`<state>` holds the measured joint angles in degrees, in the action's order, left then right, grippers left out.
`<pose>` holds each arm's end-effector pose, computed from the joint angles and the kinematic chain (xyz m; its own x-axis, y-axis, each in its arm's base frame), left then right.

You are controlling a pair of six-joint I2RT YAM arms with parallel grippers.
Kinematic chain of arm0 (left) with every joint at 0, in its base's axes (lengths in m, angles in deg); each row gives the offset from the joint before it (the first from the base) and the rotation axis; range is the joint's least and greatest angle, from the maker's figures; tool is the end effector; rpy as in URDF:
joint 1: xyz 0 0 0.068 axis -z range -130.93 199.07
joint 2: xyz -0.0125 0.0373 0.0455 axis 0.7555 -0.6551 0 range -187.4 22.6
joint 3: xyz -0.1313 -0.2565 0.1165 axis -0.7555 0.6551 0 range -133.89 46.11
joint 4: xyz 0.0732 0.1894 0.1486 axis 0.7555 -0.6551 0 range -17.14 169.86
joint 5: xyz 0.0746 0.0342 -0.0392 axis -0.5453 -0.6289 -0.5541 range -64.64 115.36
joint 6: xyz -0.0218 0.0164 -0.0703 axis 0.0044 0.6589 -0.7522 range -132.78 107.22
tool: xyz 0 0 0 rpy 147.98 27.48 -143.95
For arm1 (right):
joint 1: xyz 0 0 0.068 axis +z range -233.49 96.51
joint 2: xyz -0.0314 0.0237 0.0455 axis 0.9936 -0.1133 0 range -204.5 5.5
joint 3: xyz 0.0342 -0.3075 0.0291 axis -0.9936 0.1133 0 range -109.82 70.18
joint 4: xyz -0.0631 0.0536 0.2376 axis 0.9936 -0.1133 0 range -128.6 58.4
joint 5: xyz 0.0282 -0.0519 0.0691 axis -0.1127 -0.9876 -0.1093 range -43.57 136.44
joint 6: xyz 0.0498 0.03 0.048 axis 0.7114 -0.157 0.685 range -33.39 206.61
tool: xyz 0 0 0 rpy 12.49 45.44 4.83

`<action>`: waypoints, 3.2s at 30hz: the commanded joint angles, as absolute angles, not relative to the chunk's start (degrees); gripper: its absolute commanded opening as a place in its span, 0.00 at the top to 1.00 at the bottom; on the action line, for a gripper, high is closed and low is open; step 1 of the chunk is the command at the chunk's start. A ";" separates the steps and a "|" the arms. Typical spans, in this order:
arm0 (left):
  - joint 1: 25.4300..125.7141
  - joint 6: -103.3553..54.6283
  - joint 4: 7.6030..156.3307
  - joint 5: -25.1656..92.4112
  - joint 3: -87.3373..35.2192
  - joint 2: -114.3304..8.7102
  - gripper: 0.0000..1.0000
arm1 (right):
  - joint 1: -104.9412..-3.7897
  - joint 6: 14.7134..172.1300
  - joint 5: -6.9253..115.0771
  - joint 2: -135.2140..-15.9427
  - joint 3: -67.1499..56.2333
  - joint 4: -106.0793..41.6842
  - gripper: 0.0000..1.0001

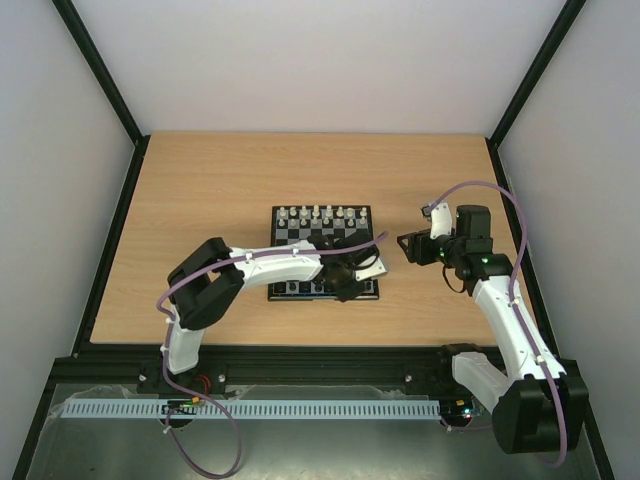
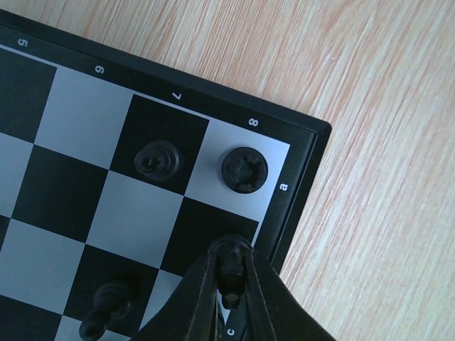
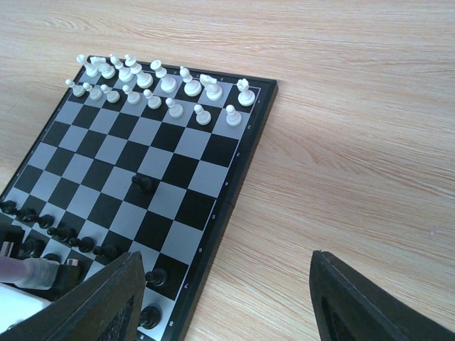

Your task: Set up the chess pieces on the board

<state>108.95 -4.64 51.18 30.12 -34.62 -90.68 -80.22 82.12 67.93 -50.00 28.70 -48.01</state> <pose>0.2140 -0.3797 0.1959 -0.3105 0.8165 -0.4867 0.9354 0.3535 -0.0037 0.2036 0.0349 0.2972 -0.4753 -0.1001 -0.8741 -0.4070 0.9058 0.1176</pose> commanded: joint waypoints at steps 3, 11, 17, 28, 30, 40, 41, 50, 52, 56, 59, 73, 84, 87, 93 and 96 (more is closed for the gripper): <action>108.90 -4.69 49.59 28.44 -36.64 -92.06 0.90 | -80.49 81.86 69.01 -49.81 29.04 -48.05 0.36; 108.93 -4.90 49.41 28.12 -36.98 -92.51 0.85 | -80.50 81.69 69.46 -49.86 29.04 -48.19 0.36; 108.76 -4.93 49.33 27.24 -37.54 -92.72 0.83 | -80.50 81.59 69.68 -49.82 29.03 -48.24 0.36; 108.73 -5.00 48.49 27.01 -38.17 -93.41 0.79 | -80.46 81.51 70.08 -49.96 29.04 -48.38 0.36; 108.68 -5.10 48.61 26.86 -38.18 -93.15 0.79 | -80.50 81.49 70.12 -49.96 29.04 -48.39 0.36; 107.80 -6.53 48.67 26.63 -37.82 -86.59 0.65 | -80.44 81.42 70.25 -50.04 28.97 -48.39 0.36; 107.62 -6.42 48.40 26.37 -37.26 -85.73 0.64 | -80.45 81.42 70.31 -50.08 28.95 -48.35 0.36; 107.17 -5.27 47.44 23.33 -29.61 -80.55 0.56 | -80.50 81.42 70.52 -50.04 28.96 -48.46 0.36; 107.17 -5.13 47.53 23.63 -28.77 -80.51 0.54 | -80.50 81.37 70.65 -50.04 28.96 -48.45 0.36; 107.62 -4.79 47.97 23.68 -28.55 -81.59 0.53 | -80.49 81.41 70.61 -49.98 28.96 -48.43 0.36; 108.09 -4.46 47.90 21.81 -29.06 -83.10 0.53 | -80.49 81.42 70.59 -49.89 28.96 -48.47 0.36; 108.34 -4.59 49.11 17.70 -30.47 -85.66 0.54 | -80.49 81.33 70.66 -49.87 28.93 -48.56 0.36; 107.93 -4.97 50.24 24.39 -31.96 -81.36 0.53 | -80.50 81.29 70.74 -49.91 28.96 -48.56 0.36; 106.18 -6.90 50.55 25.35 -33.47 -80.09 0.53 | -80.51 81.40 70.78 -49.96 28.94 -48.56 0.36; 101.50 -11.88 49.24 24.00 -37.00 -83.06 0.55 | -80.48 81.42 70.61 -50.04 28.96 -48.56 0.36; 101.01 -12.98 48.52 22.64 -38.66 -85.43 0.55 | -80.48 81.31 70.48 -50.04 28.96 -48.47 0.36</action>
